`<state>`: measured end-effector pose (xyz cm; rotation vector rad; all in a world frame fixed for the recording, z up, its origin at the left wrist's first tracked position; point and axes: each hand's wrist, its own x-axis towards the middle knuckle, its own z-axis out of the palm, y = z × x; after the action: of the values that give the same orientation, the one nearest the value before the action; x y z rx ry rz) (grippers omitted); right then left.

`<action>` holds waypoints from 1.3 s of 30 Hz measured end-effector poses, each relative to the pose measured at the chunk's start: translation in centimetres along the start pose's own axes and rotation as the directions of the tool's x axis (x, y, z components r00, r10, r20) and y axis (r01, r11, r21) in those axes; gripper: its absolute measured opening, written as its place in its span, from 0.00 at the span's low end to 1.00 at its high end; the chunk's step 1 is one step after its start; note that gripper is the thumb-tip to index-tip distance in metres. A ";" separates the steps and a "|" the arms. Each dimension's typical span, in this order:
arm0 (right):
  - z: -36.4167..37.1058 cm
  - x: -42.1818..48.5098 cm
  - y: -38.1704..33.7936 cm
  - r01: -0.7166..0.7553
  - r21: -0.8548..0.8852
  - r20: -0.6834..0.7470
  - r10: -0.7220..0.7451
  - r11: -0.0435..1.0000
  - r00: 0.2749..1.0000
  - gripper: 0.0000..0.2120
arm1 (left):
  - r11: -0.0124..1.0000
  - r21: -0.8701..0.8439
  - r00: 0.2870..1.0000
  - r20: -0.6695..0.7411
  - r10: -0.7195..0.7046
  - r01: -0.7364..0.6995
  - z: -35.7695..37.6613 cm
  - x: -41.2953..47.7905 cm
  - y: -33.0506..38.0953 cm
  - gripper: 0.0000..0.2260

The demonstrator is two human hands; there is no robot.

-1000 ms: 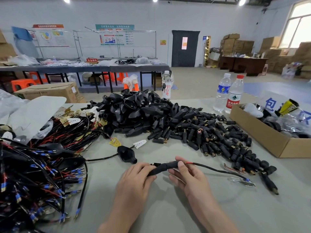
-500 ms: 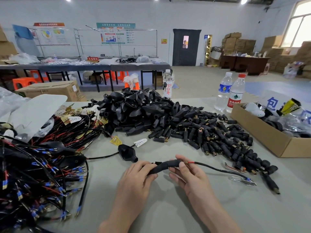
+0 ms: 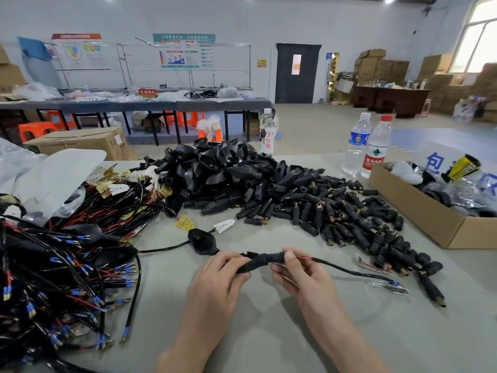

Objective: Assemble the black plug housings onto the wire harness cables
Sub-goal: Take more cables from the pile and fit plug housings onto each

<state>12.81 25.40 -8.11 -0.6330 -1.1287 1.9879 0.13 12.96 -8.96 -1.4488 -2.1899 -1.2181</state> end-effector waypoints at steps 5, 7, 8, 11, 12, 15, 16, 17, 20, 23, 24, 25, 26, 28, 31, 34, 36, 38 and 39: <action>-0.1 0.0 -0.2 -0.024 -0.041 -0.028 0.023 0.999 0.999 0.22 | 0.999 0.019 1.000 -0.012 0.028 -0.028 0.0 0.0 0.1 0.09; -0.2 0.0 -0.2 -0.037 -0.056 -0.031 0.036 0.998 0.999 0.23 | 0.999 0.021 0.999 -0.006 0.035 -0.035 0.0 0.0 0.1 0.09; -0.2 0.0 -0.3 -0.041 -0.060 -0.034 0.039 0.997 0.999 0.22 | 0.999 0.020 0.999 -0.001 0.033 -0.033 0.0 0.0 0.1 0.09; -0.1 0.0 -0.3 -0.047 -0.067 -0.042 0.044 0.997 0.998 0.19 | 0.999 0.033 0.999 0.002 0.043 -0.044 0.1 -0.1 0.1 0.09; -0.1 0.0 -0.4 -0.050 -0.065 -0.040 0.047 0.997 0.998 0.18 | 0.998 0.037 0.999 -0.004 0.053 -0.053 0.1 -0.1 0.1 0.09; 0.1 -0.1 -0.5 -0.061 -0.060 -0.045 0.058 0.996 0.997 0.16 | 0.996 0.047 0.996 -0.025 0.081 -0.079 0.3 -0.1 0.0 0.09; 0.1 -0.1 -0.6 -0.063 -0.067 -0.051 0.060 0.996 0.997 0.17 | 0.995 0.049 0.995 -0.031 0.090 -0.089 0.3 0.0 0.0 0.10; 0.1 -0.1 -0.6 -0.064 -0.079 -0.055 0.059 0.995 0.997 0.19 | 0.994 0.050 0.994 -0.037 0.100 -0.098 0.4 0.0 0.0 0.11; 0.1 -0.1 -0.6 -0.060 -0.112 -0.055 0.054 0.992 0.997 0.22 | 0.991 0.043 0.991 -0.045 0.126 -0.124 0.6 0.1 -0.1 0.12; 0.1 -0.1 -0.6 -0.052 -0.121 -0.053 0.046 0.991 0.998 0.24 | 0.989 0.042 0.989 -0.040 0.141 -0.139 0.7 0.0 -0.1 0.11; 0.2 -0.1 -0.6 -0.046 -0.129 -0.051 0.040 0.991 0.998 0.24 | 0.990 0.036 0.990 -0.037 0.136 -0.134 0.6 0.0 -0.1 0.11; 0.2 -0.1 -0.6 -0.039 -0.137 -0.048 0.033 0.990 0.998 0.24 | 0.992 0.027 0.991 -0.037 0.126 -0.125 0.6 0.1 -0.1 0.11; 0.3 -0.2 -0.5 -0.032 -0.142 -0.047 0.026 0.989 0.999 0.24 | 0.994 0.017 0.993 -0.044 0.113 -0.112 0.5 0.1 -0.1 0.11; 0.3 -0.3 -0.4 -0.025 -0.144 -0.047 0.018 0.989 0.999 0.25 | 0.996 0.011 0.994 -0.060 0.092 -0.092 0.5 0.1 -0.2 0.10; 0.3 -0.5 -0.3 -0.008 -0.142 -0.060 -0.001 0.990 0.998 0.25 | 0.996 0.011 0.995 -0.047 0.091 -0.091 0.5 0.1 -0.2 0.09; 0.2 -0.5 -0.3 0.021 -0.159 -0.070 -0.033 0.987 0.997 0.24 | 0.995 0.011 0.995 -0.030 0.099 -0.099 0.4 0.1 -0.1 0.11; 0.2 -0.5 -0.3 0.026 -0.171 -0.065 -0.038 0.985 0.997 0.23 | 0.996 0.011 0.996 -0.026 0.090 -0.090 0.4 0.1 -0.2 0.10; 0.2 -0.5 -0.2 0.023 -0.178 -0.057 -0.034 0.984 0.998 0.23 | 0.997 0.015 0.997 -0.011 0.081 -0.081 0.6 0.1 -0.2 0.09; 0.2 -0.5 -0.2 0.023 -0.183 -0.053 -0.033 0.983 0.998 0.22 | 0.997 0.018 0.997 -0.005 0.081 -0.081 0.6 0.0 -0.1 0.09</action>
<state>13.03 25.01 -7.85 -0.7575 -1.2882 1.8450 0.14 13.44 -9.42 -1.5091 -2.1110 -1.1716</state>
